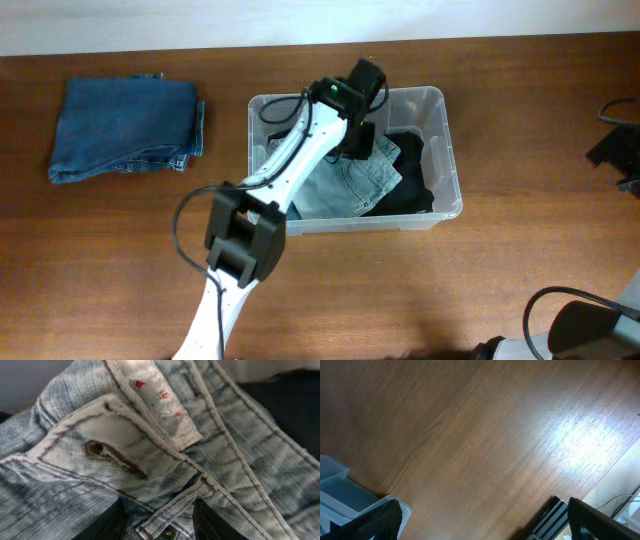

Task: Pack container
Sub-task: 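Lower the light blue jeans into the bin and press them flat with the left gripper, then withdraw the left gripper from the bin to the dark blue jeans at left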

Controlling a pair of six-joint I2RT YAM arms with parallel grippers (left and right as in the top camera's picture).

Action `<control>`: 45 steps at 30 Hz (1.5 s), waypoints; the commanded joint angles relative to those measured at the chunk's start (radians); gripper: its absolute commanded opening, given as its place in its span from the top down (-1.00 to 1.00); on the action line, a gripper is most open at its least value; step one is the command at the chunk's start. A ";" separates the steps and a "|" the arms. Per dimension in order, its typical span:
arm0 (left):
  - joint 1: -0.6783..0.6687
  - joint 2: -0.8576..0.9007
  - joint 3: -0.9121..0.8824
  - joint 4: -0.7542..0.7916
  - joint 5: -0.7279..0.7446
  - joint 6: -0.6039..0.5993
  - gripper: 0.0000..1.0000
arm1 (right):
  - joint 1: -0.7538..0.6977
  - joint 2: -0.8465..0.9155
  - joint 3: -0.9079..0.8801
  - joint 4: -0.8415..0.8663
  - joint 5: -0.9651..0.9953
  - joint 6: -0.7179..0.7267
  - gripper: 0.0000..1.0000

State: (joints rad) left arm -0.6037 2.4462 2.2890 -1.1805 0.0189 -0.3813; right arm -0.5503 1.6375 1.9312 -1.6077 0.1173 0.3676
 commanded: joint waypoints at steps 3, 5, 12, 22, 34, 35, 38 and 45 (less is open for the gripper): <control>0.008 0.027 0.036 -0.027 -0.007 0.067 0.03 | -0.006 -0.008 0.000 0.000 0.003 0.011 -0.97; 0.009 0.012 0.114 -0.060 -0.009 0.098 -0.08 | -0.006 -0.008 0.000 0.000 0.003 0.011 -0.97; 0.035 -0.069 0.433 -0.267 -0.200 0.099 -0.29 | -0.006 -0.008 0.000 0.000 0.003 0.011 -0.97; 0.383 -0.124 0.492 -0.504 -0.277 0.008 -0.74 | -0.006 -0.008 0.000 0.000 0.003 0.011 -0.97; 0.856 -0.071 0.488 -0.323 -0.219 0.141 -0.68 | -0.006 -0.008 0.000 0.000 0.003 0.011 -0.97; 0.865 -0.066 0.487 -0.314 -0.206 0.145 -0.54 | -0.006 -0.008 0.000 0.000 0.003 0.011 -0.97; 0.906 -0.009 0.486 -0.247 -0.169 0.144 0.75 | -0.006 -0.008 0.000 0.000 0.003 0.011 -0.98; 0.939 0.145 0.486 -0.078 -0.169 0.145 0.99 | -0.006 -0.008 0.000 0.000 0.003 0.011 -0.97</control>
State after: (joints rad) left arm 0.3180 2.5126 2.7770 -1.2968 -0.1654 -0.2523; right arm -0.5503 1.6375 1.9312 -1.6081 0.1173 0.3672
